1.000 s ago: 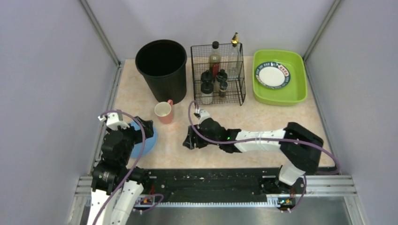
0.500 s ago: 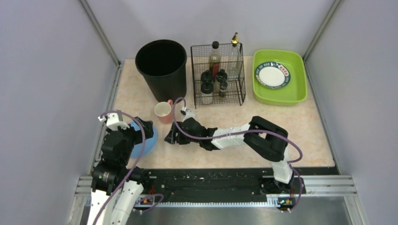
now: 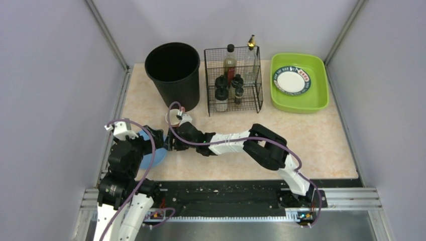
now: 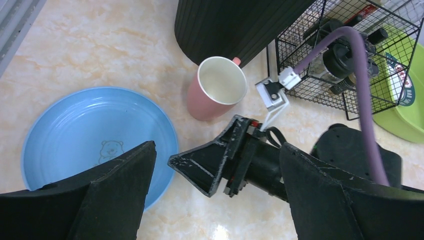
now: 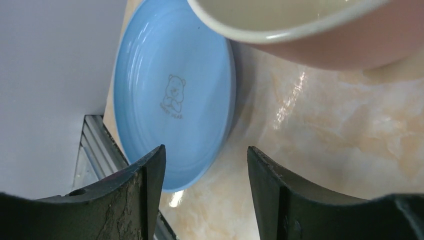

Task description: Clear the kitchen counter

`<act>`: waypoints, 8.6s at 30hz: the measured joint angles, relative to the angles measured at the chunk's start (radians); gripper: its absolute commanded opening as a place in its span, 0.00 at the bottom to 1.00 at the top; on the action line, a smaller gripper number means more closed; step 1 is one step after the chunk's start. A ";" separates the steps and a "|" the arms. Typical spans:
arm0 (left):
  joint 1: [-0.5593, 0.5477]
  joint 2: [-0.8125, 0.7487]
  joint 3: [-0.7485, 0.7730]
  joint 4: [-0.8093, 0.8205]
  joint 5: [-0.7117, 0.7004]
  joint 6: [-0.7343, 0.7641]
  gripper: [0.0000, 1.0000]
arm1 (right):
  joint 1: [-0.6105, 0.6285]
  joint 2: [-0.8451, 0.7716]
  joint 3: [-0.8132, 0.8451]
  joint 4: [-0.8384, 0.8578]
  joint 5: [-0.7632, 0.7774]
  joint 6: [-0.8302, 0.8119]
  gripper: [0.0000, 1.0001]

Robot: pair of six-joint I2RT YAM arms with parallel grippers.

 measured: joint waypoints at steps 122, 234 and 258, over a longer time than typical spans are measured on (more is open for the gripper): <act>0.000 -0.036 0.000 0.002 0.054 0.005 0.98 | -1.330 -0.040 0.110 -0.409 0.137 -0.057 0.52; 0.000 -0.048 0.000 0.003 0.063 0.008 0.97 | -0.171 0.070 0.436 -0.566 0.138 -0.432 0.21; 0.000 -0.048 0.000 0.003 0.062 0.008 0.98 | -0.167 -0.300 0.006 -0.610 0.150 -0.551 0.00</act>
